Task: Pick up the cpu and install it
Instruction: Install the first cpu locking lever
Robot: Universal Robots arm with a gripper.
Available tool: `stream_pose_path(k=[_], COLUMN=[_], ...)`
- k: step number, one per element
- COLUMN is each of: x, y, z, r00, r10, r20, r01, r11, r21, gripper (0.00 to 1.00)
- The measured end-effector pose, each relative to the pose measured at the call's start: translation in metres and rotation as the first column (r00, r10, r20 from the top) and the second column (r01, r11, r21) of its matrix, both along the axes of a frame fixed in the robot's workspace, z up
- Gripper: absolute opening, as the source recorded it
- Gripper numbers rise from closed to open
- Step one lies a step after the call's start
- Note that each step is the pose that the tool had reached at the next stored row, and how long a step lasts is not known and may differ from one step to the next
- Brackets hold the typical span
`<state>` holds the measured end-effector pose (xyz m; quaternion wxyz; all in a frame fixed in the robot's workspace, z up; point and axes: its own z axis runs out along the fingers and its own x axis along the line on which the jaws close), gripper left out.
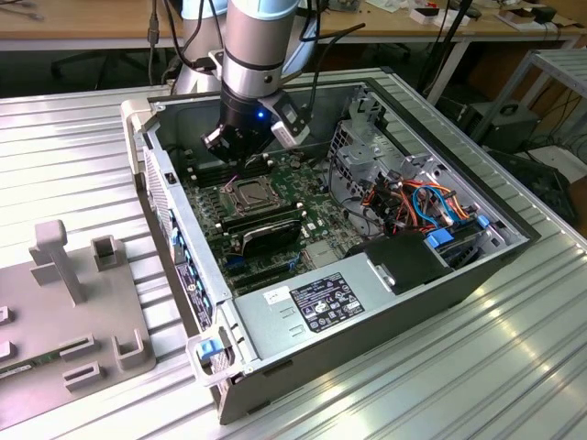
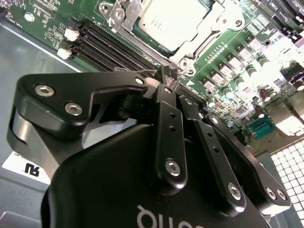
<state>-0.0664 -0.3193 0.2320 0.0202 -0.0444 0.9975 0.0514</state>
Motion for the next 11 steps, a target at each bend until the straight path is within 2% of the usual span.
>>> stream_pose_path(k=[4, 9, 11], x=[0.0, 0.0, 0.0], y=[0.0002, 0.005, 0.005], z=[0.0, -0.0002, -0.0002], r00=[1.0, 1.0, 1.0], r10=[0.0, 0.0, 0.0], r20=[0.0, 0.0, 0.0], r01=[0.0, 0.0, 0.0], r11=[1.0, 1.0, 1.0], r21=[0.0, -0.0002, 0.0001], gripper=[0.11, 0.11, 0.11])
